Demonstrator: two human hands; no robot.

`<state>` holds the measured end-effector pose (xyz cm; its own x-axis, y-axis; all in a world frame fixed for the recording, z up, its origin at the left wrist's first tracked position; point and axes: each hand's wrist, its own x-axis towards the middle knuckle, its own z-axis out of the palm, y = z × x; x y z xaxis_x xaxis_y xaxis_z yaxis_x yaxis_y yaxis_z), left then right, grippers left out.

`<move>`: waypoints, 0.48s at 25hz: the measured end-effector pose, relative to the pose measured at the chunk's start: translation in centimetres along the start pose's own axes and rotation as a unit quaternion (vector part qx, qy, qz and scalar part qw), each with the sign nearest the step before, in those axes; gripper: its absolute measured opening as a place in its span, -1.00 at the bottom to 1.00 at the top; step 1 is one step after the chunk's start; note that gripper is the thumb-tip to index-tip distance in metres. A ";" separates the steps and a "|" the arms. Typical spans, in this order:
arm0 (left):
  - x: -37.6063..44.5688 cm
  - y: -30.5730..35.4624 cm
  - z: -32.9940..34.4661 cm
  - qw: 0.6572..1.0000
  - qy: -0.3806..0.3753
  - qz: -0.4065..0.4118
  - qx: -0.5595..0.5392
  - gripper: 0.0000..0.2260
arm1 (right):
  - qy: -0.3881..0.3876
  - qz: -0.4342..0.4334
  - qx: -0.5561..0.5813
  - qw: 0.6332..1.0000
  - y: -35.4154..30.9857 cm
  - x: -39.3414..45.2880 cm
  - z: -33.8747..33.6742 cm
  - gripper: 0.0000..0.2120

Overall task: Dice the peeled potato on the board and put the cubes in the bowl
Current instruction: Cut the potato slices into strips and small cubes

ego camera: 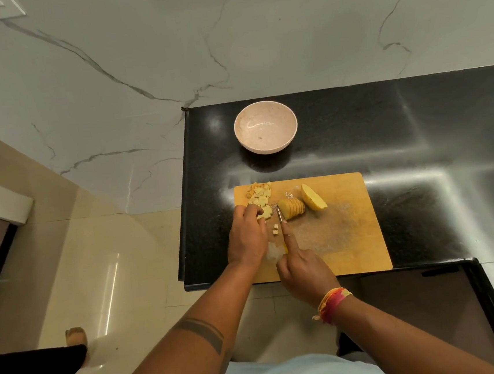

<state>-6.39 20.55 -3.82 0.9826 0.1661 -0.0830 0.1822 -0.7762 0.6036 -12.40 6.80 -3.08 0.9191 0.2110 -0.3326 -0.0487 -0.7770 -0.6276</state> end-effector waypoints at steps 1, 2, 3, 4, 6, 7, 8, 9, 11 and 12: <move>-0.3 -0.2 0.0 0.999 -0.015 0.045 0.010 -0.80 | 0.005 -0.003 -0.001 1.000 0.2 -0.2 -0.1 -0.23; -0.5 -0.4 0.2 0.994 -0.039 0.097 0.025 -0.80 | 0.008 -0.001 -0.006 1.000 0.4 -0.4 -0.3 -0.24; -0.7 -0.5 0.5 0.987 -0.066 0.141 0.046 -0.78 | 0.008 0.004 -0.010 1.000 0.6 -0.5 -0.4 -0.25; -0.8 -0.5 0.6 0.979 -0.085 0.170 0.070 -0.77 | 0.006 0.007 -0.013 1.000 0.8 -0.6 -0.5 -0.26; -0.5 -0.6 0.7 0.973 -0.086 0.184 0.110 -0.77 | 0.004 0.003 -0.015 1.000 1.2 -0.6 -0.6 -0.26; -0.2 -0.7 0.7 0.972 -0.077 0.182 0.125 -0.77 | 0.004 0.001 -0.014 1.000 1.2 -0.7 -0.6 -0.25; 0.2 -0.8 0.6 0.972 -0.070 0.178 0.137 -0.78 | 0.004 0.000 -0.014 1.000 1.1 -0.8 -0.7 -0.25; 0.5 -0.9 0.5 0.973 -0.061 0.171 0.142 -0.79 | 0.005 0.002 -0.011 1.000 1.1 -0.8 -0.7 -0.24; 1.2 -1.1 0.5 0.978 -0.036 0.152 0.140 -0.83 | 0.008 0.002 -0.014 1.000 1.0 -0.8 -1.0 -0.25; 1.5 -1.1 0.3 0.981 -0.020 0.136 0.134 -0.85 | 0.007 -0.001 -0.019 1.000 0.9 -0.8 -1.1 -0.25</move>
<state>-5.13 21.47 -4.86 0.9958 -0.0899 0.0177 -0.0899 -0.9212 0.3786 -12.72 5.25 -2.63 0.9243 0.2055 -0.3215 -0.0315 -0.7987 -0.6010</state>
